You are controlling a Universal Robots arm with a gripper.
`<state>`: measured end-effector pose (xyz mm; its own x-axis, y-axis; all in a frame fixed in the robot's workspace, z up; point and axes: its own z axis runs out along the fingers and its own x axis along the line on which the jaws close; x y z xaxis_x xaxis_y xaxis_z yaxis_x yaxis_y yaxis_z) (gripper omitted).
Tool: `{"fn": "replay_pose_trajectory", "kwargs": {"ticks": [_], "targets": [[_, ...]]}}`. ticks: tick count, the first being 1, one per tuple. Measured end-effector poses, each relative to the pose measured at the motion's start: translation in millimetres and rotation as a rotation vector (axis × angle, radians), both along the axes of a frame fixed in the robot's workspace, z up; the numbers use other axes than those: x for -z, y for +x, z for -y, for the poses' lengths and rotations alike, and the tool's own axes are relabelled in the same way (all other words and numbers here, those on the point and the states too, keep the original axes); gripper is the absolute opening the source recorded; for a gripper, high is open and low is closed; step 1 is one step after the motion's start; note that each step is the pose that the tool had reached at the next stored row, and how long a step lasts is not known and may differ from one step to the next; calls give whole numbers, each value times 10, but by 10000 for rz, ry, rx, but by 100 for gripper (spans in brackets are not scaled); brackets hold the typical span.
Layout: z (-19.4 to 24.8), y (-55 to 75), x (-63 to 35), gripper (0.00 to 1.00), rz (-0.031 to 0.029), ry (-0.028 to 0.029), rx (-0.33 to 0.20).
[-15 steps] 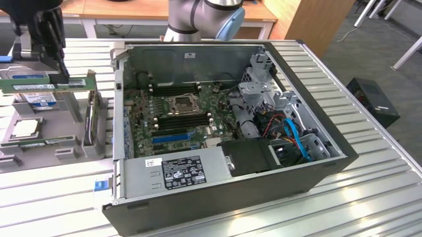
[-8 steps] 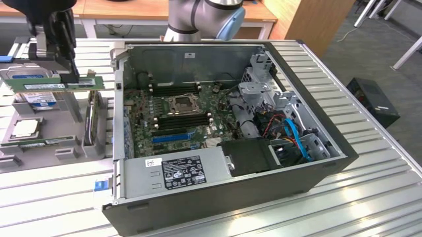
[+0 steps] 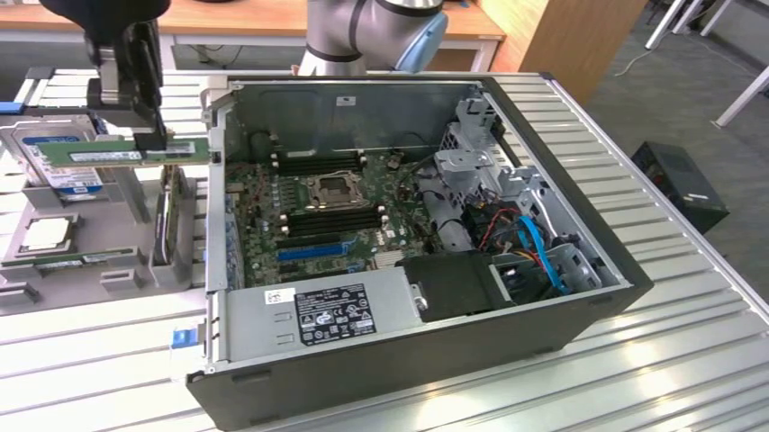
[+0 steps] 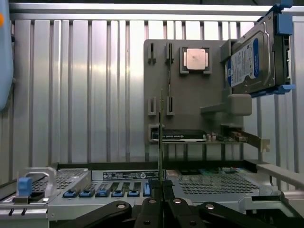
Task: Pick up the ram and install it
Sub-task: 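Pick up the ram and move it above insertion slot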
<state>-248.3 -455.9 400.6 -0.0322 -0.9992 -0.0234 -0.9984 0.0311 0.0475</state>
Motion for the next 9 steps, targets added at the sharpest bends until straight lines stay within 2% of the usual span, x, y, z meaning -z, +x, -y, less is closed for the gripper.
{"fn": "replay_pose_trajectory", "kwargs": {"ticks": [9], "targets": [[0, 227, 0, 12, -11, 0, -29]]}}
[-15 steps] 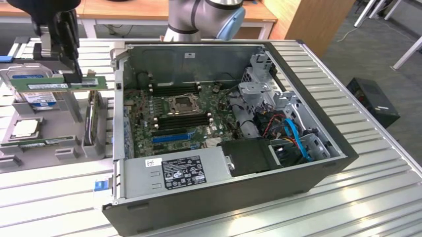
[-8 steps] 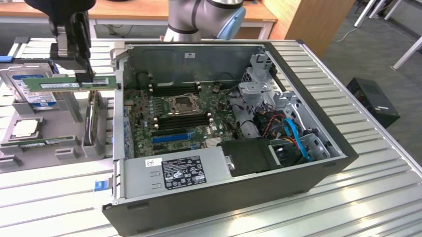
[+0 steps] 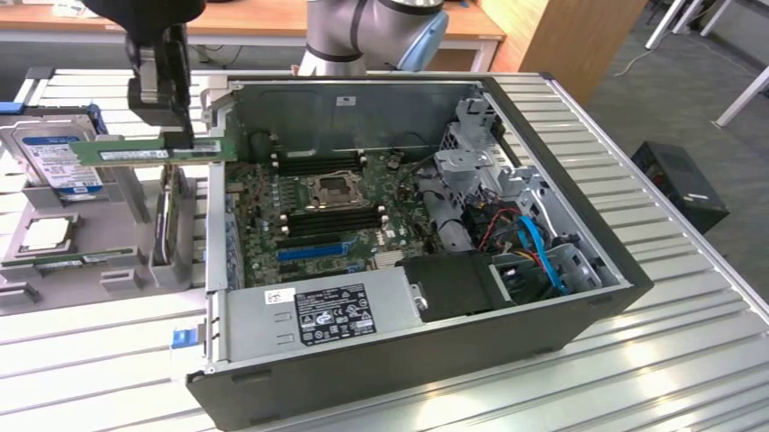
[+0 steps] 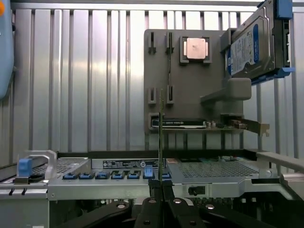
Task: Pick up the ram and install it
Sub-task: 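Pick up the ram and move it above insertion slot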
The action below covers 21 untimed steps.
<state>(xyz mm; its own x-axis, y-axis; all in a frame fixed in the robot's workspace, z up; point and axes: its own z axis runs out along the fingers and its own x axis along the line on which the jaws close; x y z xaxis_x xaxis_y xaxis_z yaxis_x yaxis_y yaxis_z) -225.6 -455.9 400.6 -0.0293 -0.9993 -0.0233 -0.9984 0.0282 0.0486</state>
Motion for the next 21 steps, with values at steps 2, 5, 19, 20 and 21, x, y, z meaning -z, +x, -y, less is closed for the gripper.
{"fn": "replay_pose_trajectory", "kwargs": {"ticks": [2, 5, 19, 20, 21], "targets": [[0, 49, 0, 12, -2, 0, -8], [0, 121, 0, 12, -5, 0, -18], [0, 463, 0, 12, -19, 0, -77], [0, 487, 0, 12, -20, -1, -80], [0, 511, 0, 12, -21, 0, -83]]}}
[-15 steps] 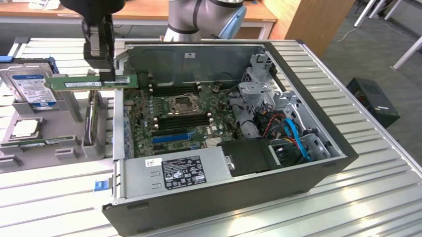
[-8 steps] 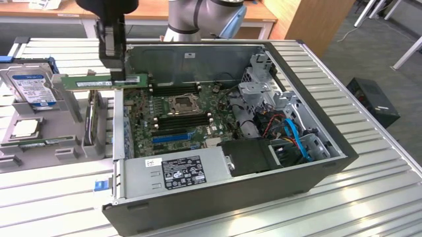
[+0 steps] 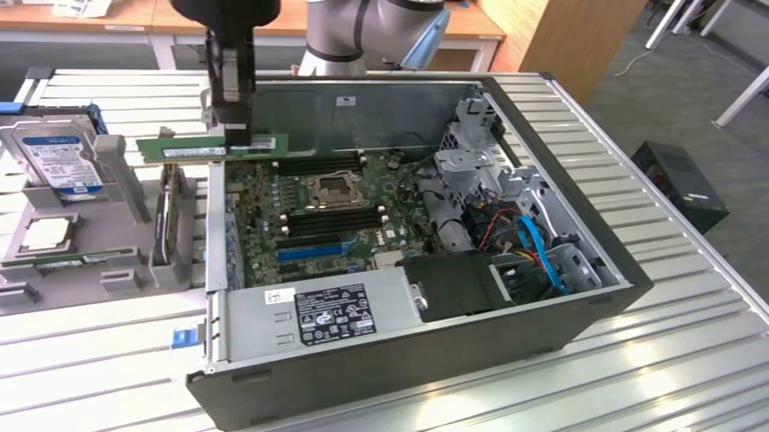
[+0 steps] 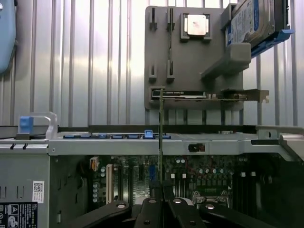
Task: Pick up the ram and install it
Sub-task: 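Pick up the ram and move it above insertion slot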
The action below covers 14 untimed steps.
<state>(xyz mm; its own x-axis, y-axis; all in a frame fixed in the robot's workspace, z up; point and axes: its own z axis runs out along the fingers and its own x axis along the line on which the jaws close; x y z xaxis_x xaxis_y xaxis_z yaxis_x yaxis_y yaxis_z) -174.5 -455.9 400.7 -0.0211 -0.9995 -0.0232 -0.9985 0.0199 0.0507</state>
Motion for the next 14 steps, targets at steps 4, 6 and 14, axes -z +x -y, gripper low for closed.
{"fn": "replay_pose_trajectory", "kwargs": {"ticks": [4, 6, 14], "targets": [[0, 102, 0, 12, -4, 1, -18], [0, 152, 0, 12, -6, 1, -25], [0, 357, 0, 12, -20, 0, -57]]}}
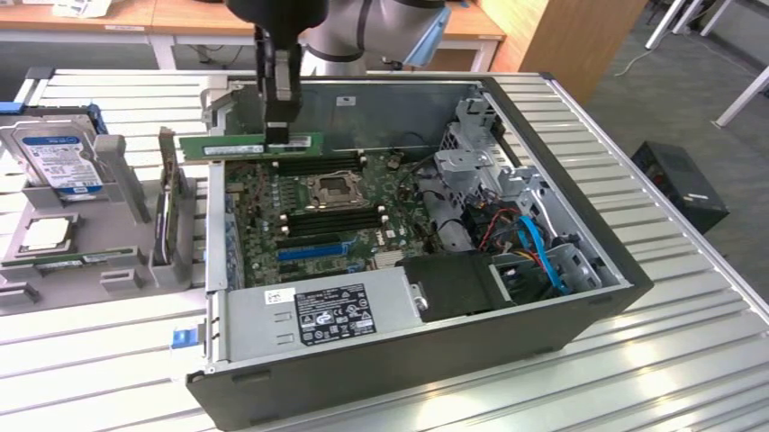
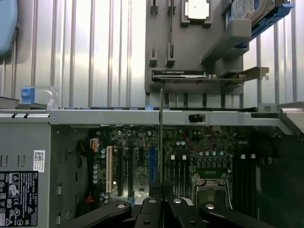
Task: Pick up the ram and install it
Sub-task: 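Pick up the ram and move it above insertion slot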
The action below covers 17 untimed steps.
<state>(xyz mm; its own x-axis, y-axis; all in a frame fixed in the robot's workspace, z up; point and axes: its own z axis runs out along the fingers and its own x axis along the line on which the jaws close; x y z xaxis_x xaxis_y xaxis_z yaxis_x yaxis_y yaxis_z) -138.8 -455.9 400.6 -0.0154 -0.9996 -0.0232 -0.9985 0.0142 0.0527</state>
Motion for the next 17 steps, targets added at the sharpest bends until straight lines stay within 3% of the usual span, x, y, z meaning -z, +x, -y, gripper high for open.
{"fn": "replay_pose_trajectory", "kwargs": {"ticks": [17], "targets": [[0, 425, 0, 12, -29, 0, -69]]}}
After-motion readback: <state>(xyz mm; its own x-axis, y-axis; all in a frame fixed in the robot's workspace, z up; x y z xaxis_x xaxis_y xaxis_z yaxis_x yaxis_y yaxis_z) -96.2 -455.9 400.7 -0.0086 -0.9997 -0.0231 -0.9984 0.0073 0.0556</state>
